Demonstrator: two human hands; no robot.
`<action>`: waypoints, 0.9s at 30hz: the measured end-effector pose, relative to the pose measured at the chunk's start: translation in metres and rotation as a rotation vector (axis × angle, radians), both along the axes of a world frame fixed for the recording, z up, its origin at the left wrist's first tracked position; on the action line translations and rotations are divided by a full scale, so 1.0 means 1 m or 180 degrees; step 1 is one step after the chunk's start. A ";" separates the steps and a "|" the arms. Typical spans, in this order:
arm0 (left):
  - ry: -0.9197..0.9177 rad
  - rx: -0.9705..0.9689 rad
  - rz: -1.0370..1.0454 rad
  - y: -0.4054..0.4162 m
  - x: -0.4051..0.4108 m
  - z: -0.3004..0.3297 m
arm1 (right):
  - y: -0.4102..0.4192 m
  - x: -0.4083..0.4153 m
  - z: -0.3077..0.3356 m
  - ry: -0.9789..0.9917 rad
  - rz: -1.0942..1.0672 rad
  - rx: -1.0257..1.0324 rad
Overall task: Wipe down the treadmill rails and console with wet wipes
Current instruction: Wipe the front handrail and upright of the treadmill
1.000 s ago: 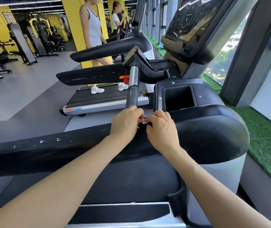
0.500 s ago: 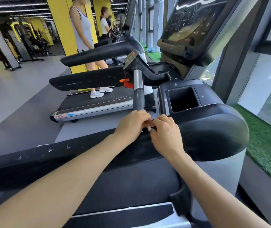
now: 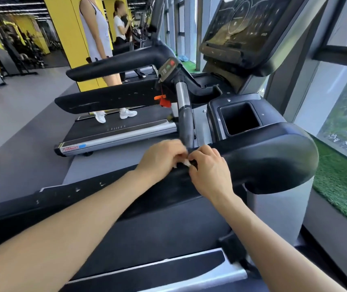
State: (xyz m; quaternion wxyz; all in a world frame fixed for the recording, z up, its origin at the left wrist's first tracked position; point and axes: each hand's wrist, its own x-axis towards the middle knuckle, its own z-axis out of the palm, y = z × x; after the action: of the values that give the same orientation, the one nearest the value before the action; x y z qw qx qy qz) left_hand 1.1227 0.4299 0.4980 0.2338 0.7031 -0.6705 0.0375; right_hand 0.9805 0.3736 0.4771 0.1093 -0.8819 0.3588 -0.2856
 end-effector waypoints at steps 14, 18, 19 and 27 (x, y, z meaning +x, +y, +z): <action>0.0076 0.0059 0.0050 0.050 0.036 -0.004 | 0.023 0.012 0.002 0.0035 0.0169 0.0073; -0.0050 0.0043 0.0079 0.016 0.007 -0.001 | 0.024 0.015 0.000 -0.0034 0.0138 0.0077; -0.0073 0.0033 0.0052 0.020 0.009 -0.002 | 0.025 0.016 0.000 -0.0030 0.0123 0.0079; -0.0003 0.0388 0.0219 0.101 0.066 -0.006 | 0.035 0.023 -0.004 -0.0024 0.0068 0.0006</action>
State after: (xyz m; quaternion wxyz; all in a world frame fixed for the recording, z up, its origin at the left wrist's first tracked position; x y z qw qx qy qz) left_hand 1.1890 0.5311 0.4917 0.1887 0.7387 -0.6471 0.0050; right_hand 1.0039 0.4087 0.4730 0.1145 -0.8845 0.3492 -0.2874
